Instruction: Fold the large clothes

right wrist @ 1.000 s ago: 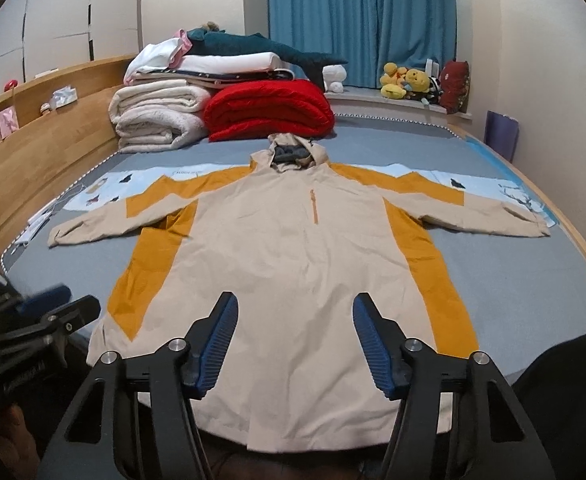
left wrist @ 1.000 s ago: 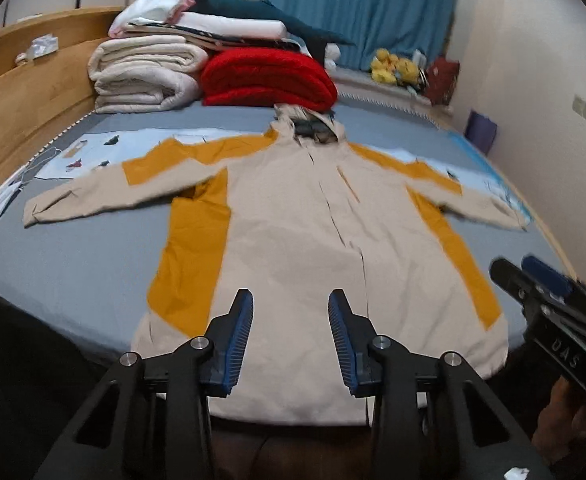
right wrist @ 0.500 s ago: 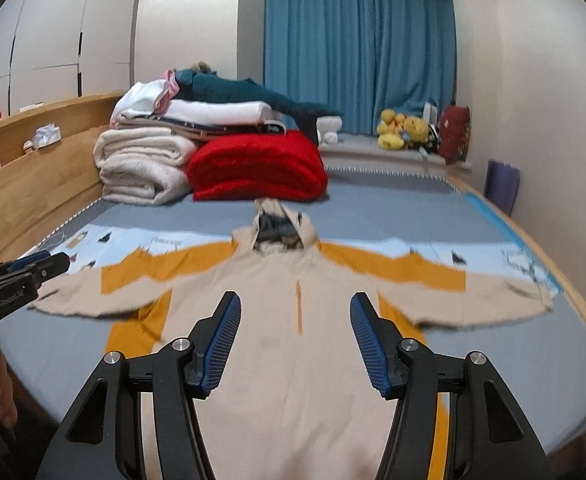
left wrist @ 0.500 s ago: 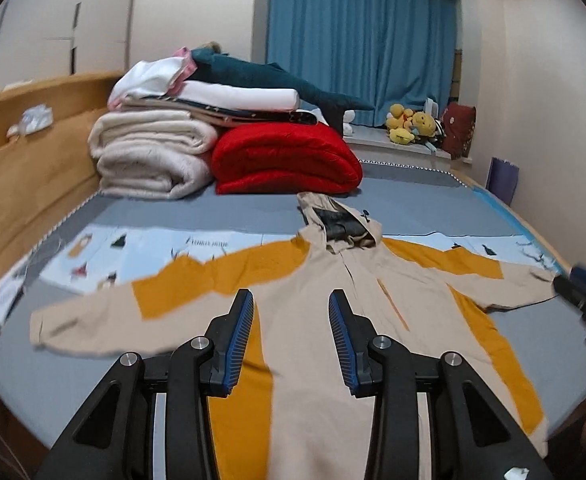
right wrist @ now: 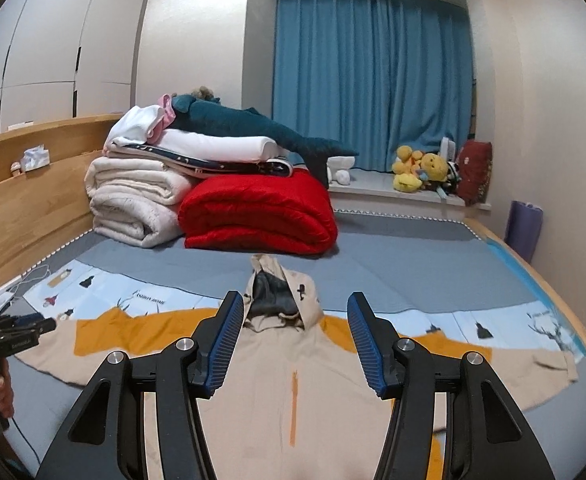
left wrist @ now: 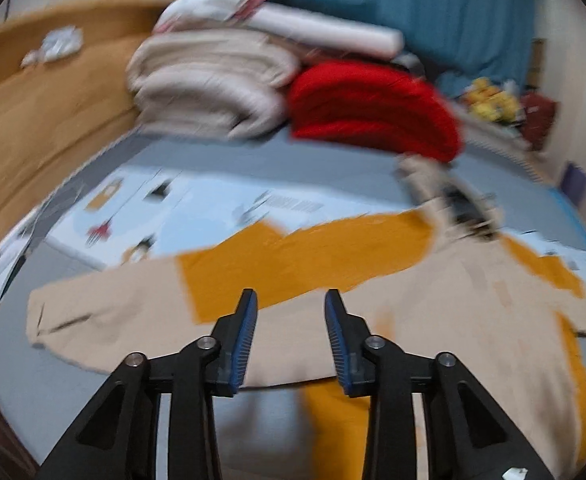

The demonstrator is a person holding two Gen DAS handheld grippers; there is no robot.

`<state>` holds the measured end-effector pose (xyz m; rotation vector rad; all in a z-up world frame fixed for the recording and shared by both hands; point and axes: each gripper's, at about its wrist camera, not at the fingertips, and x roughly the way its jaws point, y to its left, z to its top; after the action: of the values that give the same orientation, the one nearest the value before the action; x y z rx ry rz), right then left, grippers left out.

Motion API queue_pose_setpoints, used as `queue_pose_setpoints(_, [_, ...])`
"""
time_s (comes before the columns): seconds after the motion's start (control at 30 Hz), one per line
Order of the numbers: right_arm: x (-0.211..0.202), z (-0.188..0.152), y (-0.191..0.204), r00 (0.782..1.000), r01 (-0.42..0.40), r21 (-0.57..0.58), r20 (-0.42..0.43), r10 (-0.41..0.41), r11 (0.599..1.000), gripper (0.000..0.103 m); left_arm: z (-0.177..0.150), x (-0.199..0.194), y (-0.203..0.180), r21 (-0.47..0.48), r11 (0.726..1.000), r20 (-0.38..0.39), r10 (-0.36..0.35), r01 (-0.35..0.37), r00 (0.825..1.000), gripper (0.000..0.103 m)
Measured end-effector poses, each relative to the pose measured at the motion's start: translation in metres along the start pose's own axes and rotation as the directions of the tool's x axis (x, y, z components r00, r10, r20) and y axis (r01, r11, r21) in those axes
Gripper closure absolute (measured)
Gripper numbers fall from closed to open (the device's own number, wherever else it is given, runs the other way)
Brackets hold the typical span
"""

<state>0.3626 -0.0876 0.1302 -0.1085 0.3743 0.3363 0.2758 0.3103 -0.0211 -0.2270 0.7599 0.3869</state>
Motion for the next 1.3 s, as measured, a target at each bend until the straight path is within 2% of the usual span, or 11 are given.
queue_pose_setpoints(0.1, [0.023,-0.018,-0.008,0.999,-0.028,0.003,-0.025,0.028,1.0,0.048,-0.013,0.028,0.052,-0.078,0.994,-0.062,0.067,-0.072,0.996,0.075])
queue_pose_setpoints(0.2, [0.055,-0.03,-0.012,0.989,-0.044,0.062,-0.141,0.053,0.997,0.05,-0.027,0.048,0.097,-0.132,0.981,-0.12,0.128,-0.144,0.984,0.075])
queue_pose_setpoints(0.3, [0.066,-0.031,-0.009,0.989,-0.052,0.027,-0.139,0.055,0.998,0.056,-0.039,0.063,0.146,-0.188,0.957,-0.161,0.192,-0.221,0.968,0.075])
queue_pose_setpoints(0.63, [0.089,-0.046,-0.004,0.975,-0.096,-0.022,-0.202,0.089,0.995,0.059,-0.078,0.094,0.255,-0.434,0.805,-0.335,0.273,-0.405,0.902,0.057])
queue_pose_setpoints(0.77, [0.098,-0.056,0.002,0.961,-0.119,-0.04,-0.254,0.105,0.992,0.059,-0.092,0.096,0.279,-0.581,0.719,-0.342,0.21,-0.381,0.916,0.058])
queue_pose_setpoints(0.8, [0.101,-0.059,0.004,0.957,-0.126,-0.043,-0.269,0.11,0.991,0.059,-0.092,0.094,0.282,-0.606,0.703,-0.33,0.204,-0.372,0.922,0.06])
queue_pose_setpoints(0.9, [0.111,-0.066,0.005,0.941,-0.136,-0.021,-0.317,0.122,0.99,0.059,-0.088,0.091,0.283,-0.646,0.686,-0.299,0.177,-0.335,0.938,0.098])
queue_pose_setpoints(0.97, [0.117,-0.071,0.005,0.929,-0.127,-0.005,-0.35,0.117,0.992,0.059,-0.082,0.083,0.281,-0.661,0.669,-0.271,0.209,-0.339,0.94,0.1])
queue_pose_setpoints(1.1, [0.126,-0.08,-0.002,0.91,-0.104,0.035,-0.401,0.109,0.994,0.062,-0.038,0.06,0.249,-0.645,0.695,-0.17,0.275,-0.318,0.946,0.103])
queue_pose_setpoints(1.17, [0.128,-0.084,-0.008,0.902,-0.094,0.064,-0.417,0.112,0.994,0.079,-0.004,0.044,0.213,-0.603,0.753,-0.076,0.275,-0.264,0.958,0.103])
queue_pose_setpoints(1.3, [0.131,-0.092,-0.023,0.886,-0.055,0.102,-0.455,0.095,0.993,0.082,0.05,0.022,0.123,-0.495,0.865,0.089,0.147,-0.085,0.985,0.103])
